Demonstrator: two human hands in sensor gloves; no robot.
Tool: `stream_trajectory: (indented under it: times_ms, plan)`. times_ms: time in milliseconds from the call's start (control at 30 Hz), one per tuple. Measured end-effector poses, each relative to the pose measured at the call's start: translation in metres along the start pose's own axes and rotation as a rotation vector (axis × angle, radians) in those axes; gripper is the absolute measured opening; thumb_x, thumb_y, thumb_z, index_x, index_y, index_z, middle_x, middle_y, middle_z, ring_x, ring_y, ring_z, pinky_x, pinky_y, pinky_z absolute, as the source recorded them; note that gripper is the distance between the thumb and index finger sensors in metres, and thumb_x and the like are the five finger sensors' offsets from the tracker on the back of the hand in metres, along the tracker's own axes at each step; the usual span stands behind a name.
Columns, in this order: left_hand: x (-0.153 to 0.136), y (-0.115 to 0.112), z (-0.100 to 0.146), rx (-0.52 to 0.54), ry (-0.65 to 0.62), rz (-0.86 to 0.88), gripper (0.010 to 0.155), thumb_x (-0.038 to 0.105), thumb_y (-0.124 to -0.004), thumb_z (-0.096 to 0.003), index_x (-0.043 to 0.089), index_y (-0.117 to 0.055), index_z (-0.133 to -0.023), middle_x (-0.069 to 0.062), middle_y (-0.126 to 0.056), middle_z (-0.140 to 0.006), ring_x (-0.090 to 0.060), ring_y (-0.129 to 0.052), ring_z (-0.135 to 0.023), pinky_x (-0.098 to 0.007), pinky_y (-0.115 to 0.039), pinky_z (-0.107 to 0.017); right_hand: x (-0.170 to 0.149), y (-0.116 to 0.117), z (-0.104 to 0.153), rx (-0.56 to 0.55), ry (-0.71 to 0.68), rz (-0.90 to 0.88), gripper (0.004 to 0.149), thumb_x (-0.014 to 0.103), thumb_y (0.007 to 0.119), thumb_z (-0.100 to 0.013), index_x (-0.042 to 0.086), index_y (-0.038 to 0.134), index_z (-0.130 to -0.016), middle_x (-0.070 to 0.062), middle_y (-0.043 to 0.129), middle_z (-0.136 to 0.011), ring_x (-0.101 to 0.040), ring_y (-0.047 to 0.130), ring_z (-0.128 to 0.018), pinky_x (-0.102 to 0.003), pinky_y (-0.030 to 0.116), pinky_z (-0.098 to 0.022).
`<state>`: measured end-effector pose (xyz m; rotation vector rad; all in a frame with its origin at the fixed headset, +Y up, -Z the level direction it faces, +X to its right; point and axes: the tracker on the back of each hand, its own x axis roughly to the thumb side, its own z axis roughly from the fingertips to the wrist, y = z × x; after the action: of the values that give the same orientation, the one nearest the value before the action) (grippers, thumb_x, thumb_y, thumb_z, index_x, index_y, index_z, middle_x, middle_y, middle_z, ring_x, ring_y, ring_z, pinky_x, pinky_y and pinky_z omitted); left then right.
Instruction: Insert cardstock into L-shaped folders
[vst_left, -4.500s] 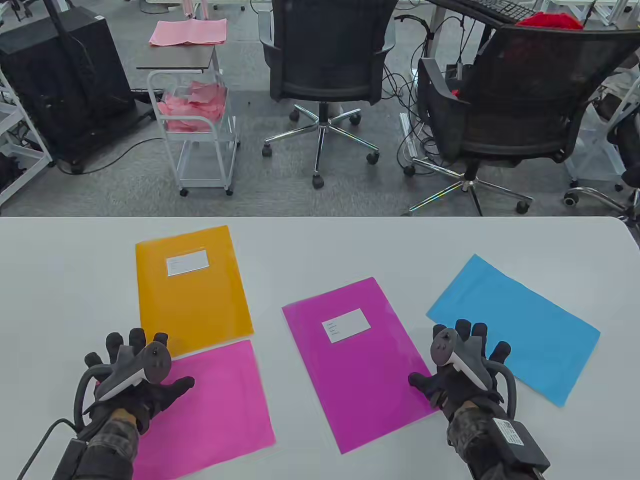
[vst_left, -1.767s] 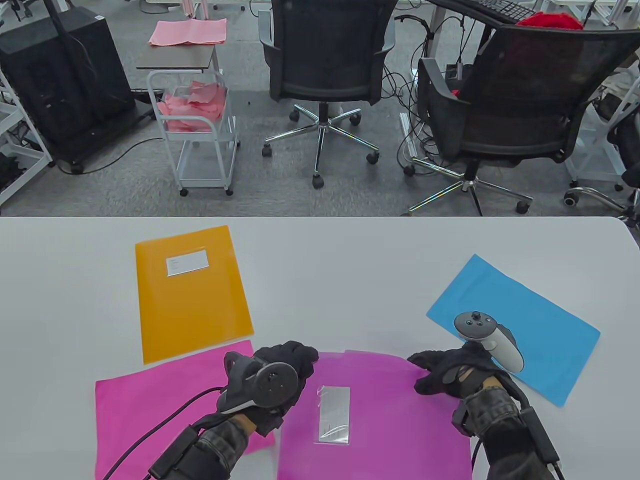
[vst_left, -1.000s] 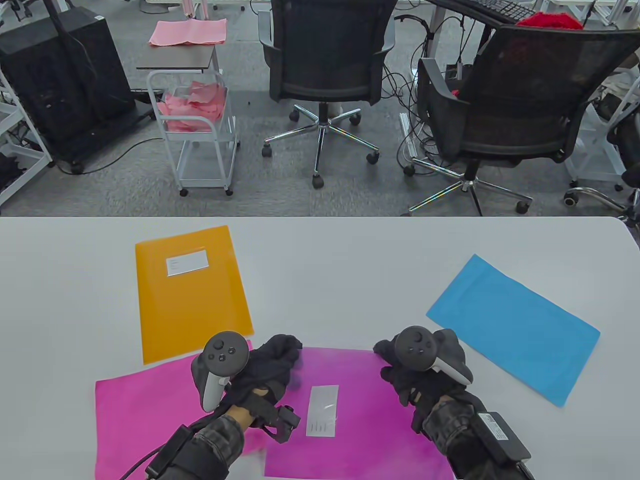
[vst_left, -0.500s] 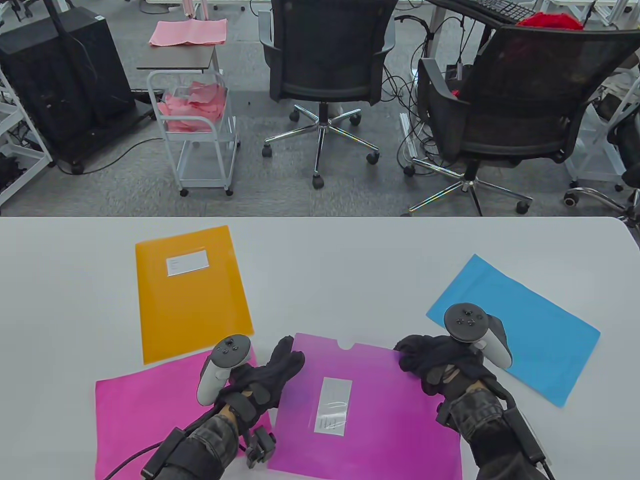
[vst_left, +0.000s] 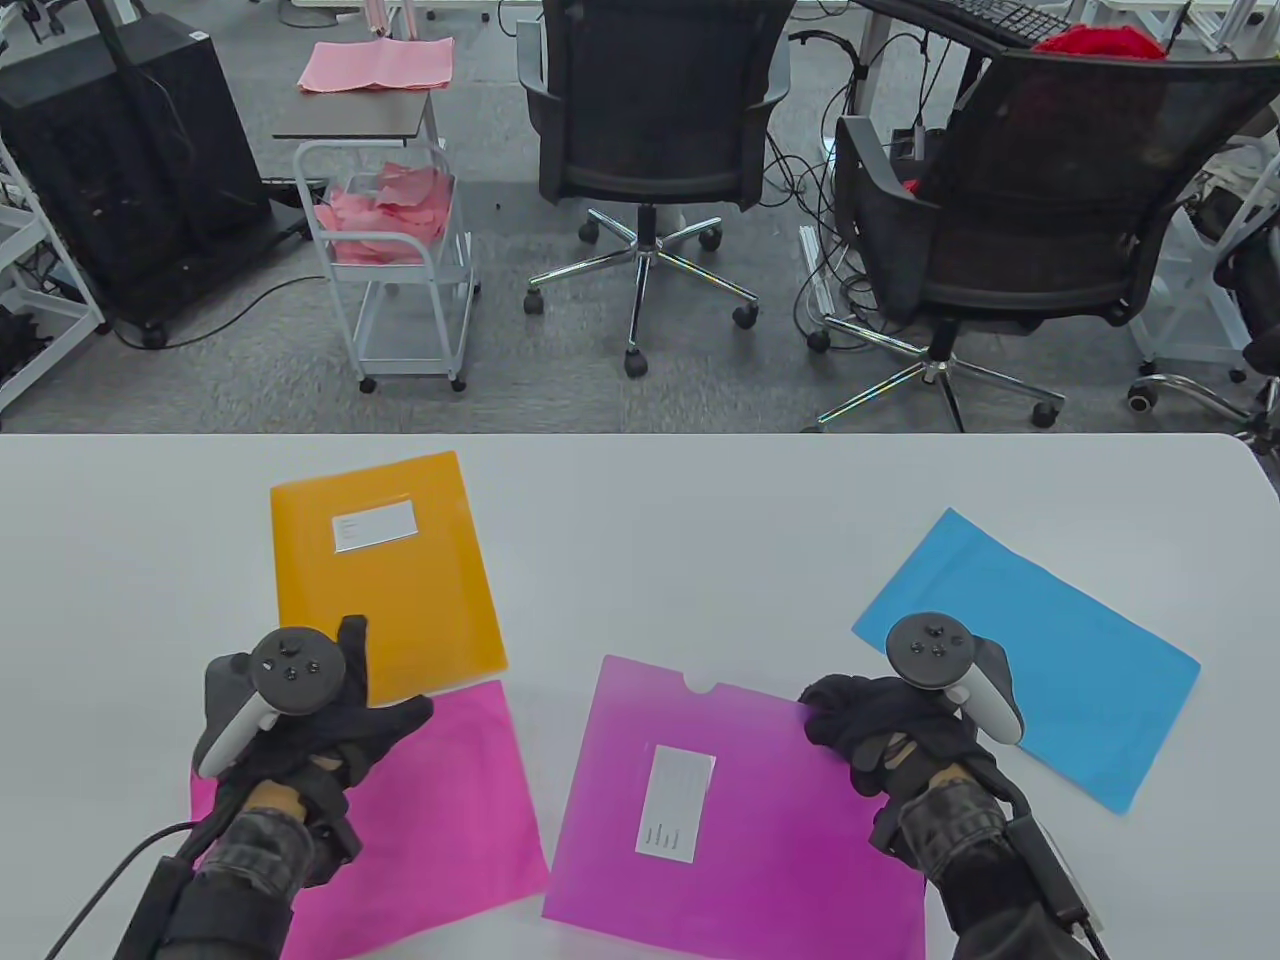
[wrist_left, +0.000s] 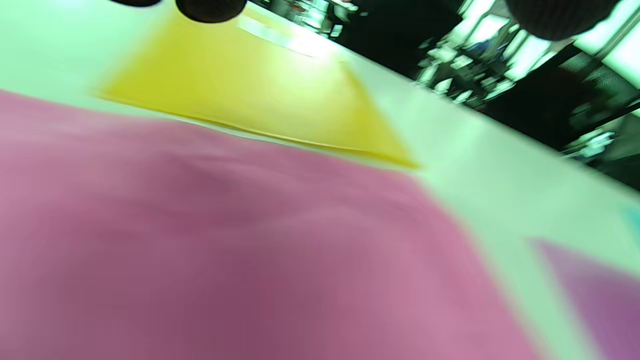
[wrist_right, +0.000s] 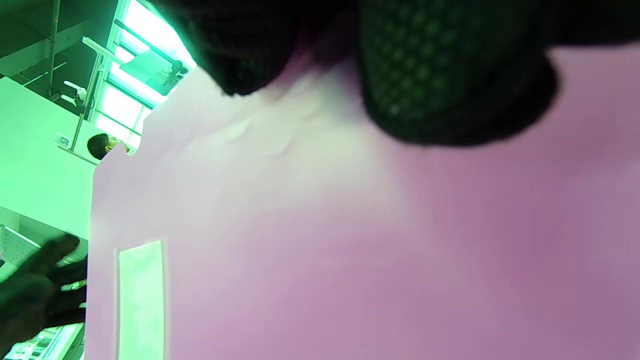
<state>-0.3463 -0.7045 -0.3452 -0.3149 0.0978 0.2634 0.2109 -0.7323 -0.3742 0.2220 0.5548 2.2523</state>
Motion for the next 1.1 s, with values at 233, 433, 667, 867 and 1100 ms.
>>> stream_trajectory:
  times_ms: [233,433,667,867,1100]
  plan:
    - [-0.089,-0.024,0.001,-0.085,0.378,-0.035,0.100,0.066,-0.075,-0.0459,0.015,-0.015,-0.107,-0.027,-0.033,-0.111,-0.058,-0.054,-0.101,-0.071,-0.056,-0.064,-0.002,0.001,0.000,0.004,0.015,0.000,0.044,0.035,0.080,-0.035,0.018,0.072,-0.075,-0.017,0.087,-0.053,-0.023,0.096,-0.015,-0.037,0.085,-0.008]
    - [-0.103,-0.035,-0.003,-0.137,0.413,-0.048,0.104,0.070,-0.079,-0.0425,0.013,-0.022,-0.109,-0.023,-0.039,-0.110,-0.053,-0.056,-0.095,-0.068,-0.054,-0.066,-0.009,0.003,-0.001,0.012,0.043,-0.011,0.044,0.035,0.080,-0.035,0.018,0.072,-0.075,-0.017,0.087,-0.053,-0.023,0.096,-0.015,-0.037,0.085,-0.007]
    - [-0.109,-0.029,-0.004,-0.053,0.395,-0.056,0.080,0.061,-0.094,-0.0326,0.020,-0.066,-0.096,-0.008,-0.077,-0.087,-0.037,-0.088,-0.069,-0.063,-0.070,-0.059,-0.011,0.004,0.000,0.027,0.066,-0.008,0.044,0.035,0.080,-0.035,0.017,0.072,-0.075,-0.018,0.087,-0.052,-0.024,0.096,-0.014,-0.037,0.085,-0.007]
    - [-0.118,-0.029,0.000,-0.026,0.404,0.049,0.046,0.038,-0.096,-0.0381,0.025,-0.082,-0.080,-0.002,-0.090,-0.068,-0.029,-0.099,-0.051,-0.057,-0.080,-0.052,-0.014,0.007,0.000,0.044,0.086,-0.009,0.044,0.035,0.080,-0.035,0.017,0.072,-0.075,-0.018,0.087,-0.052,-0.024,0.096,-0.014,-0.037,0.085,-0.007]
    - [-0.099,-0.020,0.000,-0.087,0.260,-0.021,0.040,0.034,-0.090,-0.0414,0.026,-0.079,-0.079,-0.002,-0.090,-0.078,-0.031,-0.105,-0.058,-0.056,-0.083,-0.050,-0.016,0.005,0.000,0.045,0.096,-0.022,0.044,0.034,0.080,-0.035,0.017,0.072,-0.075,-0.018,0.087,-0.052,-0.024,0.096,-0.014,-0.038,0.085,-0.007]
